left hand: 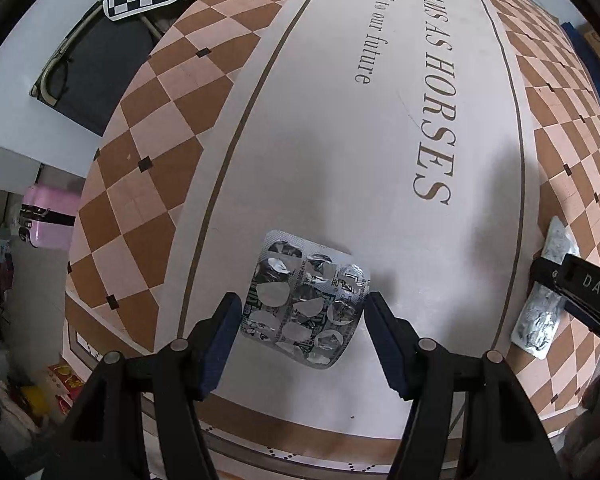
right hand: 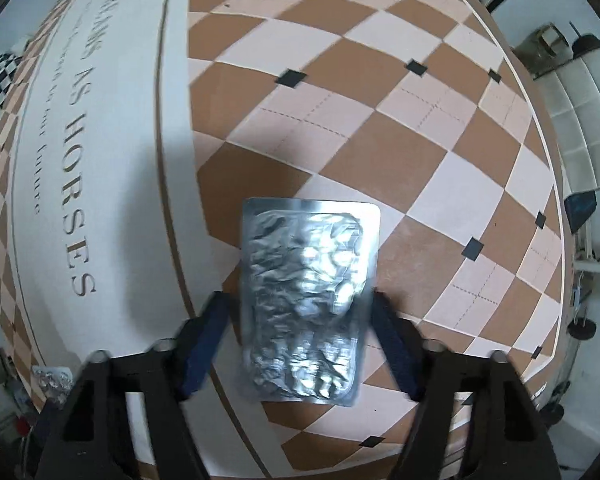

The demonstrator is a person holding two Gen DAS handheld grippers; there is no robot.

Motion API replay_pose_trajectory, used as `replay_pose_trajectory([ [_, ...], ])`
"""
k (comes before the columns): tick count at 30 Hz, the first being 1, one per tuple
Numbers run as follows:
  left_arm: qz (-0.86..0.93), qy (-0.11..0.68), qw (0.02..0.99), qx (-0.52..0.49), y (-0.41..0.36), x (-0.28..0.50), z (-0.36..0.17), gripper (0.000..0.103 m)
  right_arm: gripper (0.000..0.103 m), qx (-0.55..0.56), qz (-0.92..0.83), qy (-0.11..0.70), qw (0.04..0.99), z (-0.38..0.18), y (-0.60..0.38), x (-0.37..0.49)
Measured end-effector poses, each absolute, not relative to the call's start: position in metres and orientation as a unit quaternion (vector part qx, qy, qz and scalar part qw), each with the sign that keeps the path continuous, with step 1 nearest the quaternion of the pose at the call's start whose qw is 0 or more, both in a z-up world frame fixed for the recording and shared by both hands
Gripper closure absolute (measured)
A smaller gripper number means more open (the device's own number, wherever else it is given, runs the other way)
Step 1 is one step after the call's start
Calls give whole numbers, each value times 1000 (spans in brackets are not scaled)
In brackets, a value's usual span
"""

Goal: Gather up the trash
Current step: 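Carry both foil blister packs to the trash bin and open both tools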

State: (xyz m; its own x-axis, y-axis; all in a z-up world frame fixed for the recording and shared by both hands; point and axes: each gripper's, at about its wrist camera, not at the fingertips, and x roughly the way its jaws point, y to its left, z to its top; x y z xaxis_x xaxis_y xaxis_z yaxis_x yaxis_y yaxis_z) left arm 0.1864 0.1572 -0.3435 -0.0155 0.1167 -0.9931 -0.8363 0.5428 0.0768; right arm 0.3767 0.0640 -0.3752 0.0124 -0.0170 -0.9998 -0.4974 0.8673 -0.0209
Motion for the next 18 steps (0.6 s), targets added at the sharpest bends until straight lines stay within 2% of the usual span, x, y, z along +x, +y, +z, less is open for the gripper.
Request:
replay_pose_trajectory([
  [7, 373, 589, 656, -289, 155, 183, -321, 42, 37, -166, 219, 677, 683, -360, 45, 374],
  [18, 360, 534, 710, -285, 132, 141, -256, 42, 37, -161, 307, 600, 721, -292, -19, 334],
])
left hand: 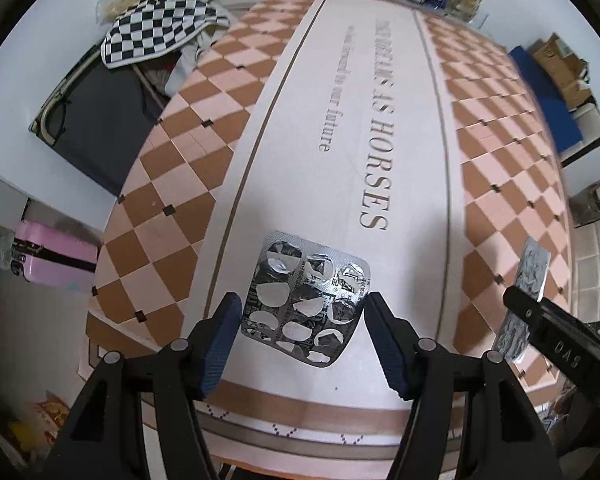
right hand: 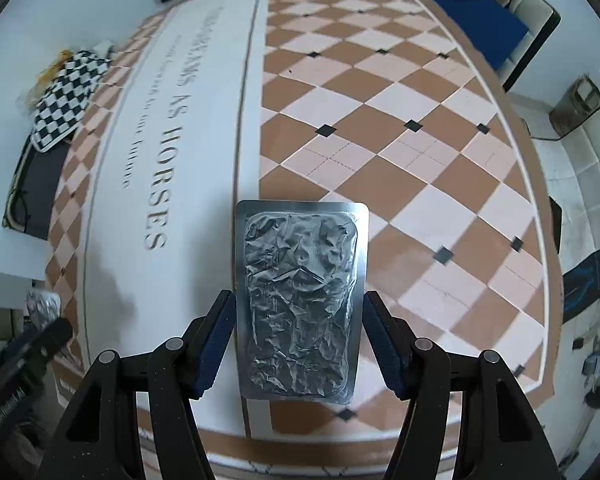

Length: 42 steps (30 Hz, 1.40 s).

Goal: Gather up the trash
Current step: 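Carry both foil blister packs to the trash bin and open both tools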

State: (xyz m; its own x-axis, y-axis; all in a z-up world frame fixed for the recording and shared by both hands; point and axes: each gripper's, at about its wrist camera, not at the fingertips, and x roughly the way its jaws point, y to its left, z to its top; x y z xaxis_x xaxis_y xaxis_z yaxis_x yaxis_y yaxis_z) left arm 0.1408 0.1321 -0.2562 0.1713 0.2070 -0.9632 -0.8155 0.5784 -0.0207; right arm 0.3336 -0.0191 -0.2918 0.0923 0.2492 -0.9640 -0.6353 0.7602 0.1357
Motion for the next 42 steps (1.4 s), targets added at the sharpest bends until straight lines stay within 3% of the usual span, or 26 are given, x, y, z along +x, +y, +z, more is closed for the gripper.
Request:
replay_pose_trajectory([
  [10, 289, 501, 765, -283, 89, 76, -233, 42, 37, -99, 325, 566, 751, -239, -79, 249],
  [18, 229, 523, 752, -329, 46, -5, -264, 42, 37, -54, 310, 605, 731, -256, -156, 145],
  [27, 203, 612, 646, -408, 6, -58, -417, 43, 37, -60, 274, 705, 652, -395, -215, 71],
  [36, 179, 640, 571, -482, 24, -37, -628, 43, 37, -70, 246, 752, 608, -595, -214, 73],
  [42, 166, 654, 558, -483, 35, -30, -718, 42, 37, -77, 241, 765, 593, -699, -196, 84],
])
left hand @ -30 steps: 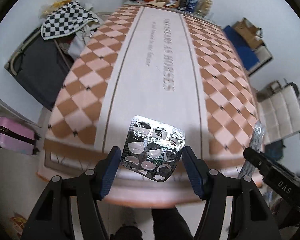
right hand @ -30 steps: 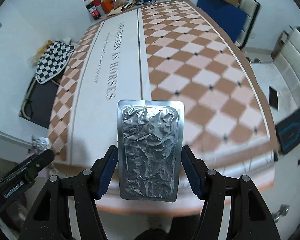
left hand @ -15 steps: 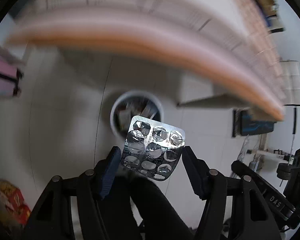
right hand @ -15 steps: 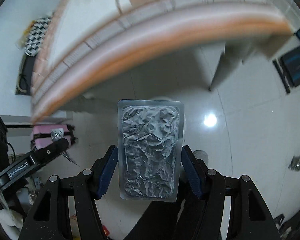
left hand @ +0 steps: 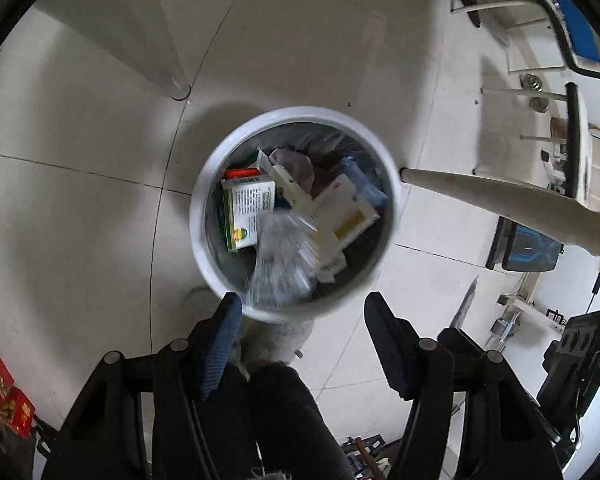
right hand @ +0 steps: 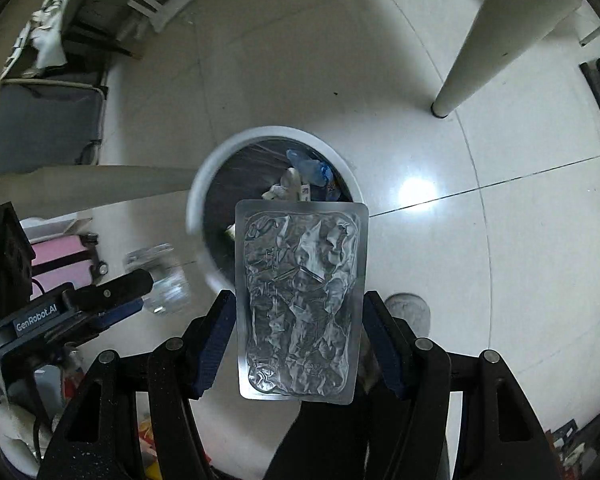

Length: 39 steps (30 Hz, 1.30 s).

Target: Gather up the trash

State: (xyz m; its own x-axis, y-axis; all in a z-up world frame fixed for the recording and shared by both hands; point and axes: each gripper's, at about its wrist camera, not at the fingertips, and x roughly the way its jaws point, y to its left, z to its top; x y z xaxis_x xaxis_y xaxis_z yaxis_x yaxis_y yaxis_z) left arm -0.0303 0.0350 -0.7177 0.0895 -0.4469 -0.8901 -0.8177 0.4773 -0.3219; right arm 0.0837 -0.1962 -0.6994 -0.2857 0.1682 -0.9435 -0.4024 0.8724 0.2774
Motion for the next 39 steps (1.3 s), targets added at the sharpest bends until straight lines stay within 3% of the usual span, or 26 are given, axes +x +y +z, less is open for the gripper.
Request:
replay_pose_trajectory([
  [4, 166, 661, 555, -477, 43, -35, -736, 42, 37, -82, 239, 771, 585, -742, -184, 85],
  [5, 168, 663, 555, -474, 45, -37, -740, 35, 37, -84, 240, 772, 583, -748, -181, 84],
  [6, 174, 666, 554, -469, 47, -40, -740, 18, 36, -82, 244, 775, 578, -756, -177, 84],
  [8, 182, 667, 558, -459, 51, -46, -738, 3, 34, -74, 253, 780, 567, -767, -172, 81],
  [10, 195, 671, 559, -445, 52, -51, -735, 3, 0, -69, 262, 781, 563, -773, -166, 80],
  [17, 253, 665, 595, -373, 47, -66, -694, 3, 0, -103, 261, 763, 583, -755, -161, 73],
  [28, 272, 649, 632, -325, 7, -68, -574, 3, 0, -171, 247, 703, 645, -619, -184, 69],
  [39, 244, 630, 665, -319, -30, -71, -419, 3, 0, -157, 282, 677, 662, -428, -220, 63],
])
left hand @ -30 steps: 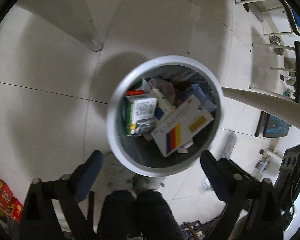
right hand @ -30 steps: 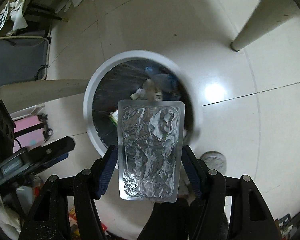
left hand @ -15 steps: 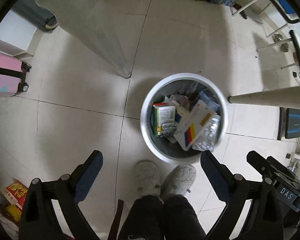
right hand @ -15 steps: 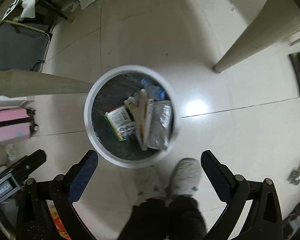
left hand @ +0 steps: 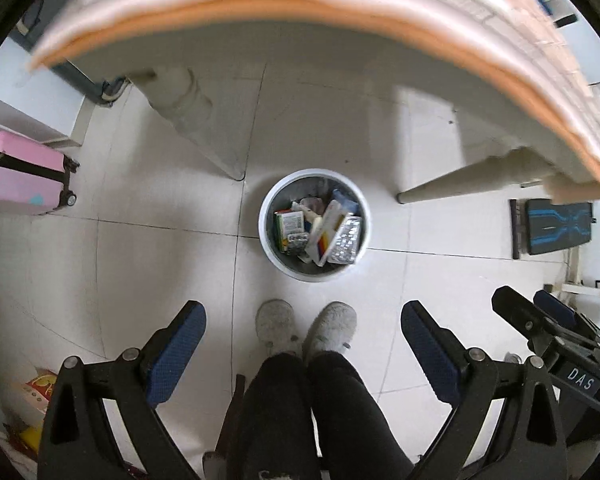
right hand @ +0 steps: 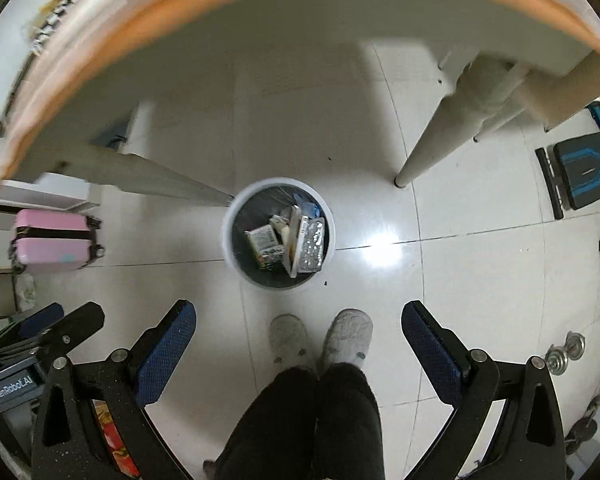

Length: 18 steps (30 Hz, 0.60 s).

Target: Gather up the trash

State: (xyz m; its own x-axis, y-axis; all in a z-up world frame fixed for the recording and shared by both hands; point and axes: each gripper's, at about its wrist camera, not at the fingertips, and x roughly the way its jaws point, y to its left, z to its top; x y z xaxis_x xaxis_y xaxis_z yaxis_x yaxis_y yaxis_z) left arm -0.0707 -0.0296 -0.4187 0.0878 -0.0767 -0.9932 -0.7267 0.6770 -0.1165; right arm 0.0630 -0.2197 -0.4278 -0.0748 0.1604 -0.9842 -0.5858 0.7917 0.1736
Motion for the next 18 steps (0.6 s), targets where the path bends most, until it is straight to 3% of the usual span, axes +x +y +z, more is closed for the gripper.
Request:
replay_pose_trajectory([
  [10, 206, 588, 709, -330, -45, -85, -286, 3, 0, -118, 342, 667, 651, -255, -256, 54],
  [18, 169, 549, 745, -338, -60, -100, -196, 3, 0, -101, 388, 660, 636, -155, -277, 42],
])
